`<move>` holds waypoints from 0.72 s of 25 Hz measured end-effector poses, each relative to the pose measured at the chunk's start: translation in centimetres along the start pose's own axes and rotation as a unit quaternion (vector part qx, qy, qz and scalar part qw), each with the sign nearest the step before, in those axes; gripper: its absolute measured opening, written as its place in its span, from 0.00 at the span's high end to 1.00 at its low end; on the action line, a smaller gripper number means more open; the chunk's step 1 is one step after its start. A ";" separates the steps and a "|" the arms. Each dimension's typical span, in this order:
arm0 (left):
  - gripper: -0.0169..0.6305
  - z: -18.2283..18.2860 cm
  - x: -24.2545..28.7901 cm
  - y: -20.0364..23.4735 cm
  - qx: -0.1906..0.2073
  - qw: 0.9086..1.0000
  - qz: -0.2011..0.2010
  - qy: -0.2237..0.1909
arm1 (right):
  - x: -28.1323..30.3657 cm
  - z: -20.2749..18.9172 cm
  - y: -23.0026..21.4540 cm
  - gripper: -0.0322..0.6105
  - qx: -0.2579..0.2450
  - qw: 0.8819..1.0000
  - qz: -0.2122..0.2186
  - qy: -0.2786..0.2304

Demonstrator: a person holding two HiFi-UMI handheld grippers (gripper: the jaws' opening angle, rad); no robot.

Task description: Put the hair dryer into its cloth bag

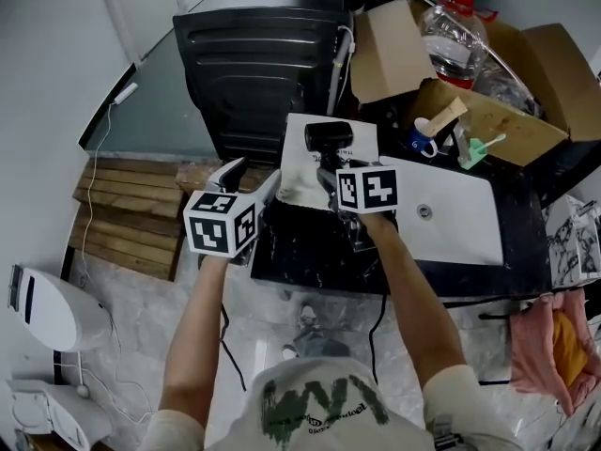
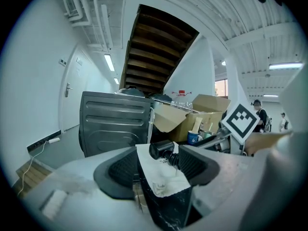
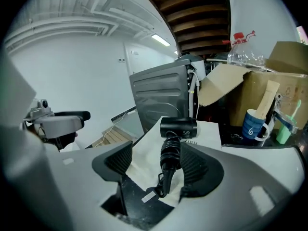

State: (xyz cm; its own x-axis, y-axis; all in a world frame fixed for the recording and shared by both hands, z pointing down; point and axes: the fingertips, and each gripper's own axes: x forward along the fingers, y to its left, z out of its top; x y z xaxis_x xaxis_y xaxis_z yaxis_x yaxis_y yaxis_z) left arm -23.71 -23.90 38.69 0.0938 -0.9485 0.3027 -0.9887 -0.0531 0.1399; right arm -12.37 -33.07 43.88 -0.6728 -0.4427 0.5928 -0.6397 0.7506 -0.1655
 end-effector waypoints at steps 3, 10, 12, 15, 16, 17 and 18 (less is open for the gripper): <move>0.54 0.1 1.9 0.6 0.000 1.000 -0.002 0.006 | 2.2 -0.3 -1.0 0.49 0.002 1.000 -0.007 0.021; 0.54 0.3 5.7 1.1 0.000 1.000 -0.009 0.019 | 6.1 -0.9 -2.4 0.45 0.017 0.998 -0.013 0.059; 0.54 0.3 6.4 1.1 0.002 1.000 -0.011 0.023 | 7.0 -1.2 -2.7 0.45 0.017 0.997 -0.017 0.070; 0.54 0.4 7.2 1.3 0.004 1.000 -0.010 0.026 | 8.2 -1.4 -3.5 0.45 0.022 0.996 -0.033 0.075; 0.54 0.5 7.4 1.5 0.005 1.000 -0.009 0.026 | 8.5 -1.5 -3.7 0.45 0.024 0.996 -0.035 0.078; 0.54 0.6 7.6 1.7 0.005 1.000 -0.007 0.026 | 8.9 -1.7 -3.8 0.45 0.025 0.996 -0.034 0.081; 0.54 0.7 7.8 1.9 0.006 1.000 -0.005 0.027 | 9.3 -2.0 -3.8 0.45 0.028 0.995 -0.034 0.086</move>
State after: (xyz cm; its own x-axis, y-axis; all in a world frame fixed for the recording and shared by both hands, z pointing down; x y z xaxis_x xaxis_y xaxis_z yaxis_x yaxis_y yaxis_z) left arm -24.94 -31.65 40.71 0.1100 -0.9297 0.3515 -0.9889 -0.0670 0.1325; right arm -15.45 -39.07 51.59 -0.5574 -0.3973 0.7290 -0.7038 0.6919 -0.1611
